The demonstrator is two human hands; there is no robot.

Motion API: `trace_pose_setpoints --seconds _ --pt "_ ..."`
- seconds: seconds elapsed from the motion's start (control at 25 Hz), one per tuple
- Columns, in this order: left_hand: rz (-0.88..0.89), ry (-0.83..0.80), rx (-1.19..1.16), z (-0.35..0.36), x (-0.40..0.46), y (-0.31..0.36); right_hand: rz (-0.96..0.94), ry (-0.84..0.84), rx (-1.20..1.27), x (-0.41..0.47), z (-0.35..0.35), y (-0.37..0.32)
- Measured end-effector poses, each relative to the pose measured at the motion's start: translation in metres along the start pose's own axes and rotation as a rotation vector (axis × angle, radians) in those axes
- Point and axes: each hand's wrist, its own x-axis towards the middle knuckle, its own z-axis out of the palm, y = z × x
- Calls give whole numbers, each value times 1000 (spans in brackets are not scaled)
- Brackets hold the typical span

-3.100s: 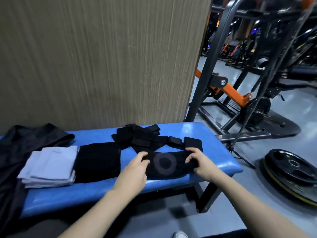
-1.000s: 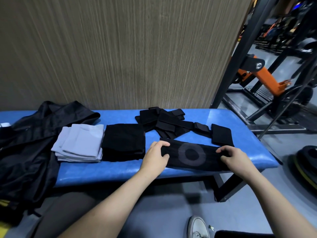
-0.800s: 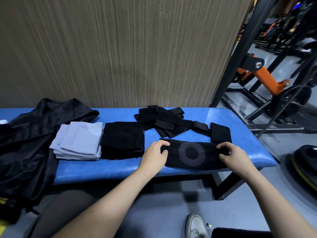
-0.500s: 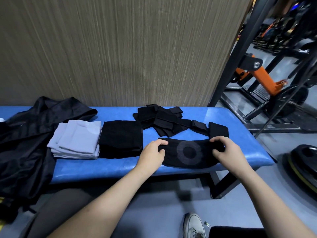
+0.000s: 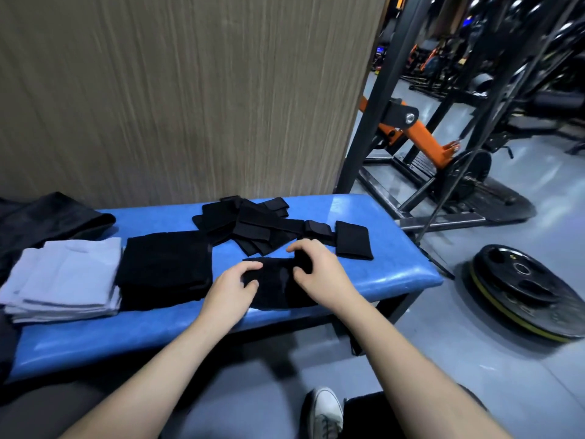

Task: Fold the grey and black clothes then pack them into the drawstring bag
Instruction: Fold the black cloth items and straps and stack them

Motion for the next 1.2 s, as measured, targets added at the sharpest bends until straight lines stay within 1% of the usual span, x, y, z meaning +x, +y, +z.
trace_pose_setpoints --seconds 0.24,0.48,0.64,0.84,0.92,1.0,1.08,1.12,1.2 --pt "18 1 6 -3 -3 1 -57 -109 20 1 25 -11" --pt "1 -15 7 -2 -2 5 -87 -128 38 3 32 -14" --pt "-26 -52 -19 0 -2 3 -61 -142 43 3 34 -15" --pt "-91 -46 -159 -2 -1 3 -33 -232 67 2 36 -15" --pt "-76 -49 -173 -3 -3 6 -4 -254 107 1 33 -15" --pt "-82 -58 -134 -4 -5 7 33 -285 208 1 27 -13" --pt "-84 -60 -111 -4 -6 7 75 -266 292 2 18 -9" --pt "-80 -59 -123 -5 -7 8 95 -220 265 4 13 -4" --pt "-47 -57 -174 -5 -8 6 135 -102 64 10 4 12"
